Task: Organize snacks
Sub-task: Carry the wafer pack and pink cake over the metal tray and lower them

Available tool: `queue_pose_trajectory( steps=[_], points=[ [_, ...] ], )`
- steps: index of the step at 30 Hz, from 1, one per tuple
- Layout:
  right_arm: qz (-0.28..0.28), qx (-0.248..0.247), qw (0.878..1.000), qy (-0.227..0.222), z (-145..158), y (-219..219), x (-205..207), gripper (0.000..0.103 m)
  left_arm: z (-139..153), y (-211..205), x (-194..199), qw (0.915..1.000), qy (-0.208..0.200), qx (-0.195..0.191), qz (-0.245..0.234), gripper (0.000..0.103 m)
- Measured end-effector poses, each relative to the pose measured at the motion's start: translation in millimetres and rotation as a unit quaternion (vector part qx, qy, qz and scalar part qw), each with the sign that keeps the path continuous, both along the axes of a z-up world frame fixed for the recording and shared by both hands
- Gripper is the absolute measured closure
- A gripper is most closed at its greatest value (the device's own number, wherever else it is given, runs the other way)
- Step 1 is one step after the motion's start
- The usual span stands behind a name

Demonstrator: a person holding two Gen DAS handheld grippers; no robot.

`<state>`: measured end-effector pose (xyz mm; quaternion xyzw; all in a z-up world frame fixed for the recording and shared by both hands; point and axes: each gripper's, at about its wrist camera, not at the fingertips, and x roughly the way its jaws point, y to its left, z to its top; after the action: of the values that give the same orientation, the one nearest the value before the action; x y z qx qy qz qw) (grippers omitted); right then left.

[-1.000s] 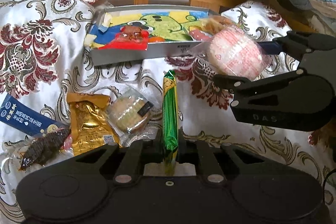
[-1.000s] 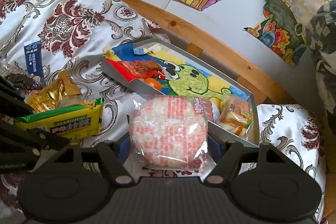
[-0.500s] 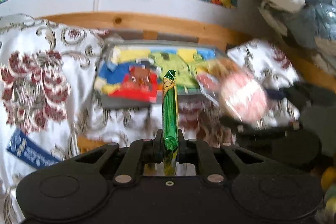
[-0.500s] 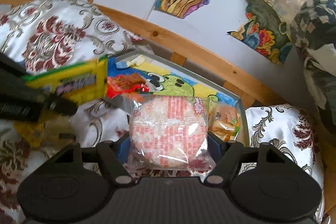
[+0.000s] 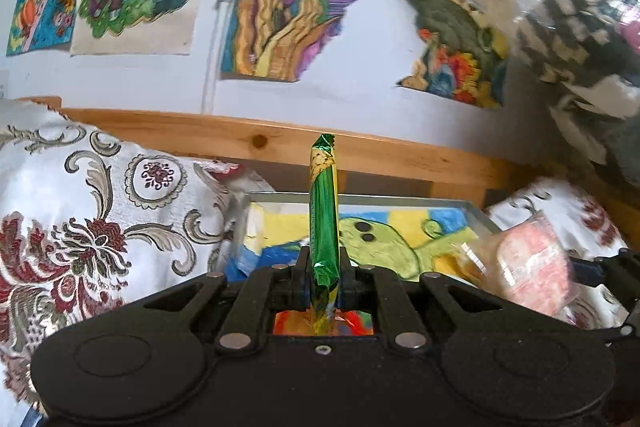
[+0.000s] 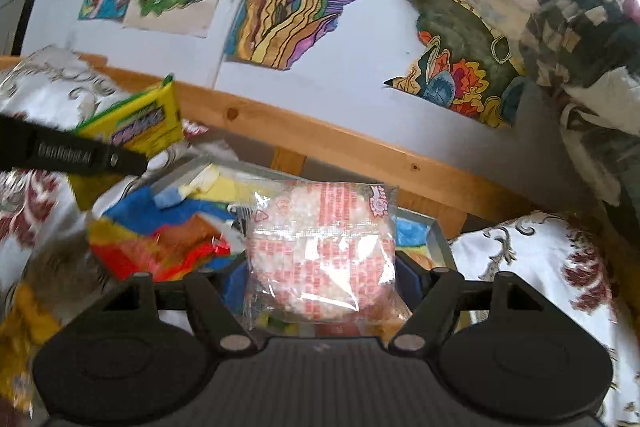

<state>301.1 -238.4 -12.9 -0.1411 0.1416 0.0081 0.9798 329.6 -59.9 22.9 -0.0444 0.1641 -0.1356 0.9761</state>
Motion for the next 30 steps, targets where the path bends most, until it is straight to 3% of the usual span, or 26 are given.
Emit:
queue_pose_trajectory(
  steps=[7, 14, 30],
  points=[
    [-0.001, 0.010, 1.000, 0.013, -16, 8, 36, 0.027, -22, 17, 43, 0.9983, 0.038, -0.042, -0.010, 0.092],
    [-0.003, 0.015, 0.999, 0.035, -29, 12, 51, 0.027, -34, 19, 61, 0.9963, 0.059, -0.059, -0.023, 0.092],
    [-0.002, 0.016, 0.999, 0.048, -34, 16, 58, 0.027, -42, 17, 72, 0.9951, 0.086, -0.044, -0.019, 0.092]
  ],
)
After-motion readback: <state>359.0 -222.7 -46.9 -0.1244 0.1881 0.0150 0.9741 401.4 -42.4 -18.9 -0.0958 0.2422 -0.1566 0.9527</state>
